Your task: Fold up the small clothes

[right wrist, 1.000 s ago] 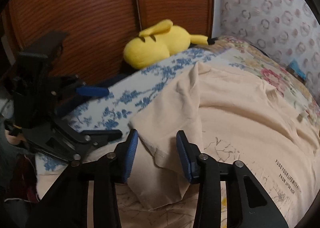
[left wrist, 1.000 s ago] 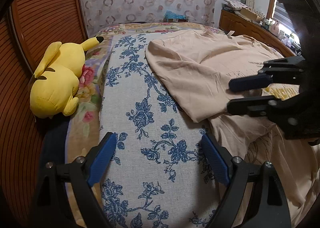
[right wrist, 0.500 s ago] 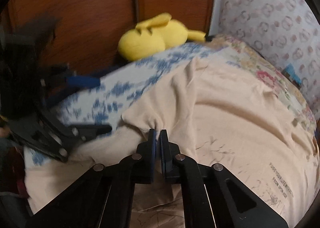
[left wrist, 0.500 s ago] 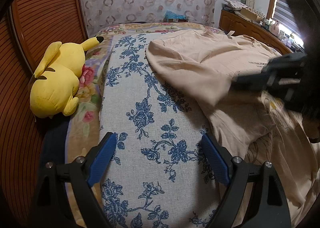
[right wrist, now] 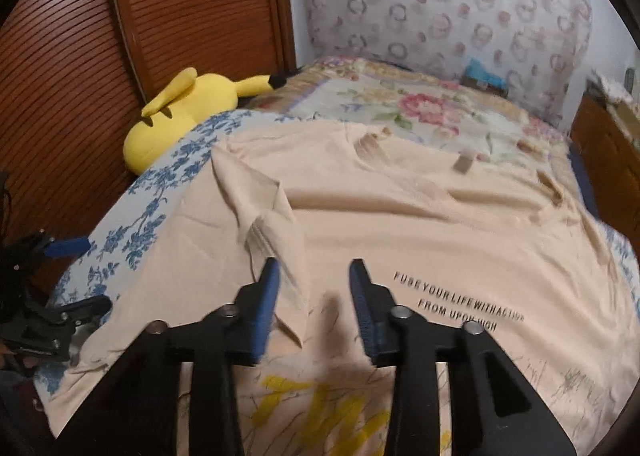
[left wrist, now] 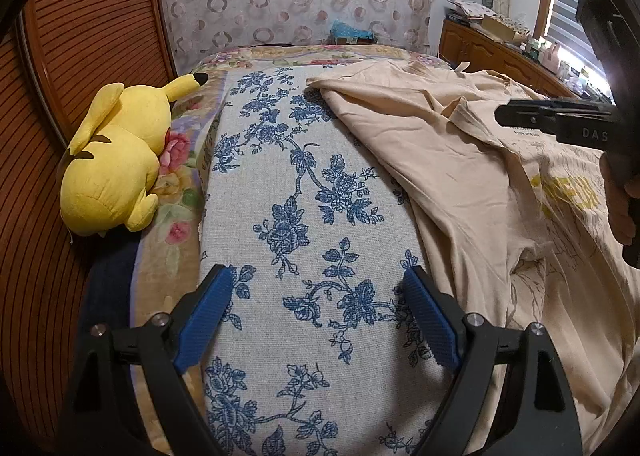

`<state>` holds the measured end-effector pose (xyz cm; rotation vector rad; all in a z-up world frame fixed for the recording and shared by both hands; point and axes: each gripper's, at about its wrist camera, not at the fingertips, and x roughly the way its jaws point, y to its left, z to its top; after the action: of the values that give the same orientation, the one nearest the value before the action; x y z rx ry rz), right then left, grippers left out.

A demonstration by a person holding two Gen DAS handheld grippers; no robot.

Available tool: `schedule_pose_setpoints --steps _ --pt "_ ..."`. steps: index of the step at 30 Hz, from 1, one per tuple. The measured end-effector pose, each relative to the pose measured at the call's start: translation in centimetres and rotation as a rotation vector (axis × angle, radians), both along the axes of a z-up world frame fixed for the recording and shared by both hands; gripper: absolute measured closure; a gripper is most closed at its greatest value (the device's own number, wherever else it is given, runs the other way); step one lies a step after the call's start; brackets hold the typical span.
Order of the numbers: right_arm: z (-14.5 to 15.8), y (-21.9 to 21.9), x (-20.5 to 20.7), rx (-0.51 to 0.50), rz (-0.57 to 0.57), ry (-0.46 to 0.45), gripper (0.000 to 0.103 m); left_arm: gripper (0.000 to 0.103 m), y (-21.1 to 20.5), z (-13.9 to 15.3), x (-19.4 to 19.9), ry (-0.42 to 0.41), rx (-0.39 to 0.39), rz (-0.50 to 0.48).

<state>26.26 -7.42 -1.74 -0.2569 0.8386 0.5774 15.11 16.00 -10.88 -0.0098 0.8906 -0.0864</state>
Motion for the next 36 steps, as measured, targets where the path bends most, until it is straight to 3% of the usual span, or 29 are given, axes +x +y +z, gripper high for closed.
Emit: schedule_pose_setpoints --steps 4,7,11,14,16,19,25,29,33,36 --pt "-0.4 1.8 -0.6 -0.001 0.113 -0.018 0.057 0.015 0.0 0.0 0.0 0.000 0.000 0.000" --pt "-1.4 3.8 -0.3 -0.063 0.173 -0.007 0.057 0.015 0.0 0.0 0.0 0.000 -0.001 0.000" --pt "-3.0 4.1 1.7 -0.162 0.113 -0.007 0.060 0.015 0.0 0.0 0.0 0.000 -0.001 0.000" --pt "-2.4 1.4 4.0 -0.183 -0.048 -0.056 0.066 0.015 0.0 0.0 0.0 0.000 -0.001 0.000" --pt "-1.4 -1.4 5.5 -0.144 -0.142 -0.048 0.066 0.015 0.0 0.0 0.0 0.000 0.000 0.000" --pt "-0.2 -3.8 5.7 -0.088 -0.143 -0.023 0.066 0.015 0.0 0.0 0.0 0.000 0.000 0.001" --pt "1.6 -4.8 0.2 0.048 0.025 0.018 0.066 0.015 0.1 0.0 -0.1 0.000 0.001 0.002" --pt "0.6 -4.9 -4.6 0.083 0.115 0.053 0.066 0.015 0.1 0.4 -0.7 -0.016 -0.012 0.022" --pt "-0.3 -8.1 -7.5 0.100 0.118 0.066 0.066 0.015 -1.5 1.7 -2.5 -0.048 -0.079 -0.028" --pt "-0.1 -11.8 -8.5 0.112 0.058 0.047 0.066 0.015 -3.2 2.3 -3.1 -0.059 -0.078 -0.065"
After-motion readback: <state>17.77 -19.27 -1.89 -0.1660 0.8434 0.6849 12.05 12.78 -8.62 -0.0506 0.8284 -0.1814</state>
